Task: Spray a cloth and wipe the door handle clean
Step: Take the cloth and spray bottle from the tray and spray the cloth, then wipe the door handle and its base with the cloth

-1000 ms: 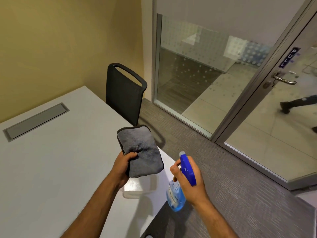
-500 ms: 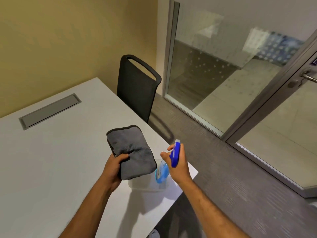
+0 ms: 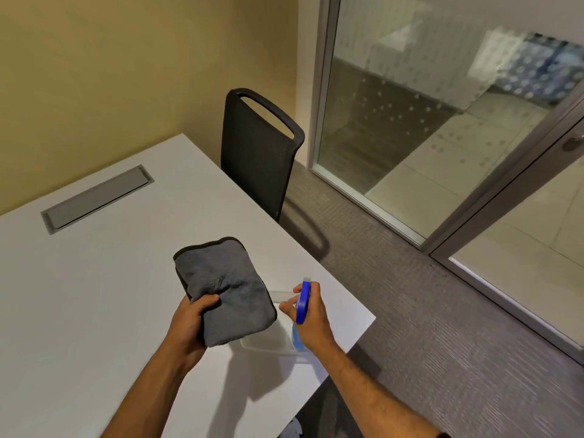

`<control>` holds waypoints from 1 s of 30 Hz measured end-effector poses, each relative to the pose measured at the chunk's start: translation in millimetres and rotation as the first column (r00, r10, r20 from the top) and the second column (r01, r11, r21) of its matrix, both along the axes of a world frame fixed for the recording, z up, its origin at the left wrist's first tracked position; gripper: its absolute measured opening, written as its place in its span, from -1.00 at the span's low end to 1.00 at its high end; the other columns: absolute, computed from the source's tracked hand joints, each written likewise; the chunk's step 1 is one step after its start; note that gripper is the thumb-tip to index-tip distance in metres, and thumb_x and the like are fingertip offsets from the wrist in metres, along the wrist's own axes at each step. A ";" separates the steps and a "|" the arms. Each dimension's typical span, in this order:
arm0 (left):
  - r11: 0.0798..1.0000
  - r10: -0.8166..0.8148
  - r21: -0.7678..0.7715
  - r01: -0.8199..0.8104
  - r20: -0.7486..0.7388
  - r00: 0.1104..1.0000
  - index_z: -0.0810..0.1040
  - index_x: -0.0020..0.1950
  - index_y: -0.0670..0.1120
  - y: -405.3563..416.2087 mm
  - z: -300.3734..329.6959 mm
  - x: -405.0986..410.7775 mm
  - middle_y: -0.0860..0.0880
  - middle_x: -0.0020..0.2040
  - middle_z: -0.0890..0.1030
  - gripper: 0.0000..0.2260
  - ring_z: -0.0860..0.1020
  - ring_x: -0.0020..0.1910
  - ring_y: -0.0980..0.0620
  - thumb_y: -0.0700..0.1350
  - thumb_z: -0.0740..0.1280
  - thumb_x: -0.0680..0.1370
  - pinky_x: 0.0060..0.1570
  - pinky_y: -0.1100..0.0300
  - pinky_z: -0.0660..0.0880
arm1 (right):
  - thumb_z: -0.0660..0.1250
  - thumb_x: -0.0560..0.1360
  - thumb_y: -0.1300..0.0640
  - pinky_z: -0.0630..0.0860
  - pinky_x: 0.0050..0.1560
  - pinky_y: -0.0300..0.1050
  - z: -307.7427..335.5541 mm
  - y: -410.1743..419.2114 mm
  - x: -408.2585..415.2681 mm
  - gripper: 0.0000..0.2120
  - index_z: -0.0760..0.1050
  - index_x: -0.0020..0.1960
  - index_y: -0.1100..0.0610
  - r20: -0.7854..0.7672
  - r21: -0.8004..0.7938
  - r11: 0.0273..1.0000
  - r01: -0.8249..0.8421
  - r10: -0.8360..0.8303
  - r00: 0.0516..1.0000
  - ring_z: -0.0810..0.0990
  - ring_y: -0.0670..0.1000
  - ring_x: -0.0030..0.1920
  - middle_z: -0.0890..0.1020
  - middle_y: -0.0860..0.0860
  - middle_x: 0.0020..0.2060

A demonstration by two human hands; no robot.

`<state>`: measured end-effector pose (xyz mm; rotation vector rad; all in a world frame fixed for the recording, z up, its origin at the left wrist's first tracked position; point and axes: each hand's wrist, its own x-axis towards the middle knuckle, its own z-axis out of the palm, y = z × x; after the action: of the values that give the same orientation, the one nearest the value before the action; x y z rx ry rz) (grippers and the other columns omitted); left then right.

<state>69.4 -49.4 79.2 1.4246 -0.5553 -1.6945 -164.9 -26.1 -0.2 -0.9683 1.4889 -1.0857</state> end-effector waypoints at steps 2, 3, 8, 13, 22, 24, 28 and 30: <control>1.000 0.021 -0.003 -0.021 -0.001 1.000 0.66 0.13 0.08 -0.4 2.2 -1.8 -0.07 0.03 0.75 -0.73 0.68 -0.08 -0.16 -0.25 0.29 0.61 -0.44 0.09 0.59 | 0.58 0.44 0.19 0.66 0.05 -0.18 -10.6 2.8 1.9 -0.42 0.31 0.30 0.16 -0.014 0.001 1.000 -0.011 0.011 1.000 0.60 0.15 0.15 0.54 0.09 0.16; 1.000 0.029 -0.009 -0.029 -0.007 1.000 0.66 0.14 0.07 -0.9 3.8 -3.1 -0.07 0.03 0.74 -0.73 0.67 -0.07 -0.17 -0.26 0.28 0.61 -0.44 0.09 0.59 | 0.58 0.43 0.17 0.66 0.05 -0.22 -15.7 4.5 2.2 -0.41 0.30 0.30 0.12 -0.028 -0.008 1.000 -0.018 0.018 0.999 0.61 0.13 0.15 0.54 0.01 0.15; 0.999 0.039 -0.026 -0.040 -0.005 0.999 0.65 0.14 0.05 -5.4 16.1 -16.4 -0.05 -0.02 0.77 -0.73 0.67 -0.07 -0.17 -0.26 0.28 0.60 -0.44 0.07 0.59 | 0.62 0.37 0.09 0.67 0.13 -0.09 -29.2 7.2 -8.1 -0.31 0.25 0.29 -0.13 -0.093 0.015 0.995 -0.104 0.105 0.990 0.59 0.12 0.20 0.50 -0.06 0.21; 0.995 -0.011 -0.101 0.014 0.033 0.999 0.61 0.26 -0.02 -15.9 40.6 -45.0 -0.10 0.08 0.74 -0.60 0.70 -0.01 -0.15 -0.15 0.42 0.42 -0.33 0.05 0.63 | 0.56 0.38 0.20 0.56 0.32 -0.10 -16.8 20.3 -42.2 -0.04 0.05 0.48 -0.31 -0.107 0.061 0.958 -0.282 0.287 0.952 0.39 -0.03 0.42 0.31 -0.12 0.43; 0.899 -0.363 -0.248 0.361 0.036 0.931 0.57 0.26 -0.01 -18.6 93.5 -176.8 -0.04 0.02 0.79 -0.47 0.78 -0.02 -0.07 -0.03 0.54 0.31 -0.15 0.11 0.69 | 0.44 0.48 -0.05 0.45 0.38 0.07 125.0 32.6 -153.3 -0.41 0.37 0.46 0.01 0.324 0.042 0.987 0.155 -0.160 0.932 0.56 0.05 0.35 0.57 0.05 0.38; 0.848 -0.460 -0.260 0.462 0.071 0.885 0.56 0.26 0.01 -9.0 99.0 -223.3 0.01 0.00 0.79 -0.40 0.77 0.00 -0.03 0.02 0.56 0.24 -0.14 0.16 0.68 | 0.31 0.47 -0.15 0.54 0.31 0.11 155.7 35.5 -182.2 -0.41 0.48 0.41 0.13 0.514 0.124 0.986 0.112 -0.160 0.843 0.65 0.10 0.25 0.68 0.12 0.25; 0.756 -0.585 -0.282 0.590 0.112 0.803 0.59 0.27 -0.12 15.1 100.6 -315.5 -0.07 0.03 0.79 -0.53 0.76 0.00 -0.03 -0.25 0.44 0.35 -0.09 0.19 0.66 | 0.50 0.39 0.06 0.63 0.20 0.18 182.6 57.6 -239.3 -0.56 0.62 0.18 0.29 0.491 0.215 0.951 0.220 -0.301 0.818 0.71 0.23 0.11 0.73 0.27 0.08; 0.723 -0.631 -0.272 0.635 0.115 0.767 0.61 0.24 -0.09 27.7 103.9 -356.4 -0.12 0.05 0.78 -0.57 0.76 0.03 -0.07 -0.28 0.41 0.38 -0.07 0.16 0.66 | 0.54 0.43 0.25 0.64 0.15 0.22 184.6 73.9 -273.9 -0.68 0.63 0.14 0.33 0.420 0.228 0.922 0.313 -0.383 0.822 0.73 0.27 0.05 0.75 0.27 0.01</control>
<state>-286.9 -21.7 183.1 1.0787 -1.3755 -2.0019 -438.7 47.8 184.4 -0.2941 1.3486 -1.3339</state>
